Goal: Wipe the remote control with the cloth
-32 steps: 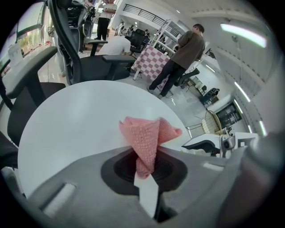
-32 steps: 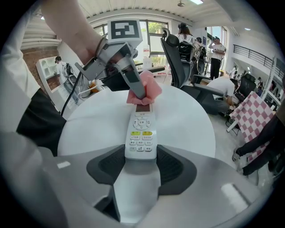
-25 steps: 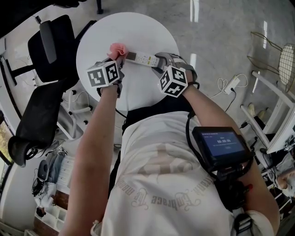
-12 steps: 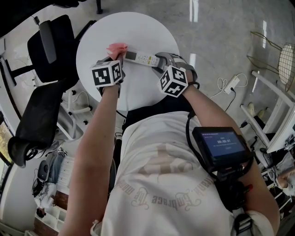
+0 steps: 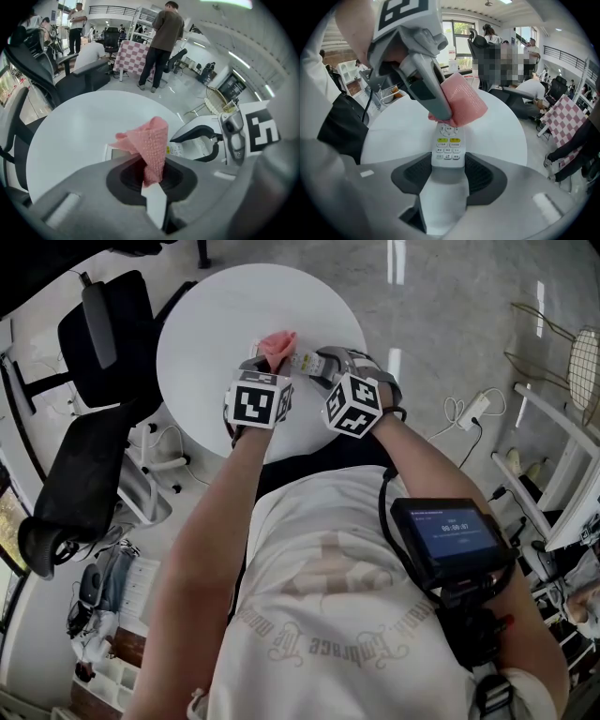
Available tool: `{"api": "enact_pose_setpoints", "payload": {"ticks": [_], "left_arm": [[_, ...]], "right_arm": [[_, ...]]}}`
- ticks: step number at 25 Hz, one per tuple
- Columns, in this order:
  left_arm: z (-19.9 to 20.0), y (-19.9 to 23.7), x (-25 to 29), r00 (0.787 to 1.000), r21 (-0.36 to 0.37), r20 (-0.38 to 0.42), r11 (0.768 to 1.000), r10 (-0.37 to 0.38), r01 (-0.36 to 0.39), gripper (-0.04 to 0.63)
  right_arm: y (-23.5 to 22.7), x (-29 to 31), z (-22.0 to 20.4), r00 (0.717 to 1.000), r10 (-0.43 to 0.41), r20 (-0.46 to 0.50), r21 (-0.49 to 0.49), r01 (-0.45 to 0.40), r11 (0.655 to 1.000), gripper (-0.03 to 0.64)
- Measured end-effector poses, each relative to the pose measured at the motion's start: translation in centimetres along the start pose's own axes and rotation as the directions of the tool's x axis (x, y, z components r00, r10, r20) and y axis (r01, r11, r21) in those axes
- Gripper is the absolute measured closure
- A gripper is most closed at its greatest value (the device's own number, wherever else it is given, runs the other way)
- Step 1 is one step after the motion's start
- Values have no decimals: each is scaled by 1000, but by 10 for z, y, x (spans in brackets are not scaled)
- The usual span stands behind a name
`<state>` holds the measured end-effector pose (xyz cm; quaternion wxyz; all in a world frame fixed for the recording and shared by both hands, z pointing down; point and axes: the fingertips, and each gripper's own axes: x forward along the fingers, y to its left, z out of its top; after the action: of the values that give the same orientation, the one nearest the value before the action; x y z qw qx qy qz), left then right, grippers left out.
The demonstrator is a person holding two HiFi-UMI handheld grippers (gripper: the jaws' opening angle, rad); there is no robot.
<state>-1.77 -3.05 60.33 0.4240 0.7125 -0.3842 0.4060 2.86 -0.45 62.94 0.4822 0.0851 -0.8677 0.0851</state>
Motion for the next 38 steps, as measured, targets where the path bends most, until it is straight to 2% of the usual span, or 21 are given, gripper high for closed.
{"api": "enact_pose_setpoints", "payload": {"ticks": [4,9,13,17,19,23,26,32,35,38], "left_arm": [[0,-13,1,1000,2,-7,1000,-13,13,560],[2,-43,5,993,-8,-9,993,-119,119,560],[0,-61,12,977,-27,-36,978,-210,209,560],[0,-72,14,953,-87,-43,951,-300,296,559],[1,-71,13,949,-101,-33,946,-314,309,558],[5,-53,-1,965,-161,84,952,-250,261,558],[-5,-31,-19,966,-251,179,940,-189,231,558],[-45,1,-40,957,-423,278,884,-85,201,558],[-58,8,-49,948,-484,317,852,-41,199,558],[-70,23,-72,934,-516,357,828,-24,219,558]], "right_arm": [[1,0,0,1000,0,3,1,0,1000,387],[2,1,3,1000,3,7,4,-3,1000,387],[2,1,4,1000,2,7,1,-2,1000,387],[1,1,1,1000,3,3,-6,-3,1000,387],[0,1,1,1000,5,4,-7,-5,1000,387],[-1,0,-2,1000,19,1,-6,-19,1000,385],[-2,-1,-4,1000,23,-1,-34,-23,999,374],[-6,0,-8,997,29,-65,-112,-36,993,345],[-10,8,-8,987,20,-162,-159,-47,986,350],[-7,16,10,966,3,-257,-173,-49,984,357]]}}
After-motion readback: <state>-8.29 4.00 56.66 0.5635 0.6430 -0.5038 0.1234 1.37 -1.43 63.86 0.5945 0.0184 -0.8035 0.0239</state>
